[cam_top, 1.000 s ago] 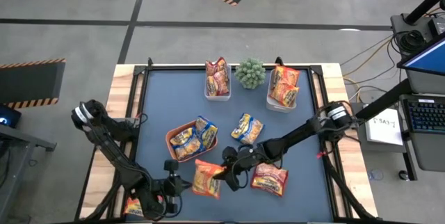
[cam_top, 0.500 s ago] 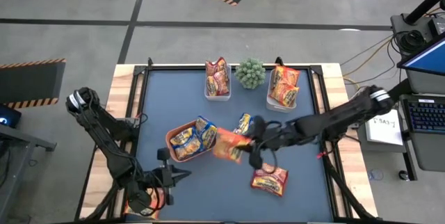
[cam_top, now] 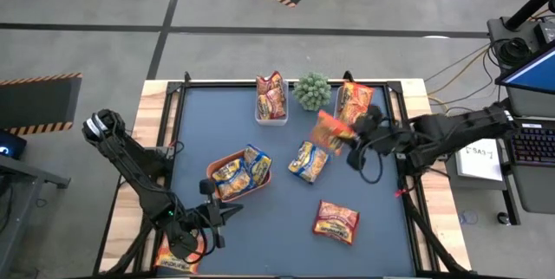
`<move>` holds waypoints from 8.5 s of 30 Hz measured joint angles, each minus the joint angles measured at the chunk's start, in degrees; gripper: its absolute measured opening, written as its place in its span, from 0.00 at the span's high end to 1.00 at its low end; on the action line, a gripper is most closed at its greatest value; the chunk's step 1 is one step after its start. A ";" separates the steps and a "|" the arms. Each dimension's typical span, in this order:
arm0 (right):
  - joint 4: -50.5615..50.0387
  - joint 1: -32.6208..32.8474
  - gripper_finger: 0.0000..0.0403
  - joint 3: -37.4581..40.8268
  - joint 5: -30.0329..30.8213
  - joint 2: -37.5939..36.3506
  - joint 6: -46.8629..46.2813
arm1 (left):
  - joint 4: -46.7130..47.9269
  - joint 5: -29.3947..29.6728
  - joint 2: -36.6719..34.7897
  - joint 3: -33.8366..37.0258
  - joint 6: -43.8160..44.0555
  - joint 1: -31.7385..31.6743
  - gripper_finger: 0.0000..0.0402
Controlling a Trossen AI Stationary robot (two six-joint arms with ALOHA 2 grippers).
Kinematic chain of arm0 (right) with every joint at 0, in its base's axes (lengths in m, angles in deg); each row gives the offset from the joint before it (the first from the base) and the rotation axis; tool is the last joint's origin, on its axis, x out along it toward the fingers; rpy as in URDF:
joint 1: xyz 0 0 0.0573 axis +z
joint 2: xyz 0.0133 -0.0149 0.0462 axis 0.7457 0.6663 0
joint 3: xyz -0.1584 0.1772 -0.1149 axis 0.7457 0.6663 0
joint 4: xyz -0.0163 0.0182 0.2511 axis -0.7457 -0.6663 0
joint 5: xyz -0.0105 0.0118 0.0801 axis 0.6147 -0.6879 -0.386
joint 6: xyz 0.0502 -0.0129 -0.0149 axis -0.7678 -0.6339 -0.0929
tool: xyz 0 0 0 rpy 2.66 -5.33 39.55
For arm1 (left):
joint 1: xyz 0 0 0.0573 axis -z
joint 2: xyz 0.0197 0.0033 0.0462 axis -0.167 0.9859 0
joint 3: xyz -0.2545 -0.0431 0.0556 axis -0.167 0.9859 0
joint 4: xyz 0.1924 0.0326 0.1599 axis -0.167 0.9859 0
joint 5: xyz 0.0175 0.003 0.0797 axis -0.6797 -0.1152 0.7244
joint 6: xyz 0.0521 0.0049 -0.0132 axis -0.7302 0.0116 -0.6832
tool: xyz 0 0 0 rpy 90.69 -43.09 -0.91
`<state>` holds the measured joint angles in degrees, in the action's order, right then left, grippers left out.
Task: Sort Maruchan noodles
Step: Put the orange noodle pack into the gray bin, then put the red noodle pack into the transparent bin
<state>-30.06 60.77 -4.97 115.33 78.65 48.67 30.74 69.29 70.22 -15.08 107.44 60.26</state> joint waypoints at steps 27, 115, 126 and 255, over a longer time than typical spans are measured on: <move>2.09 -22.66 0.69 18.01 -1.12 -9.93 20.55 | 0.11 -0.30 0.02 0.00 -3.89 -5.58 1.00; 7.70 6.83 0.51 4.46 -11.67 1.92 -22.85 | -2.24 -0.76 0.04 0.00 1.21 -5.58 1.00; 11.91 17.33 0.51 4.48 -17.28 13.51 -40.42 | -3.82 -2.60 0.04 0.00 1.23 -5.58 1.00; 69.69 30.56 0.33 33.66 3.82 37.33 -68.26 | -34.00 -35.19 40.02 -10.34 -12.67 -23.37 1.00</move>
<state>39.63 91.32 28.68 119.14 115.98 -19.59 -3.26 34.10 110.24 -25.42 94.76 36.88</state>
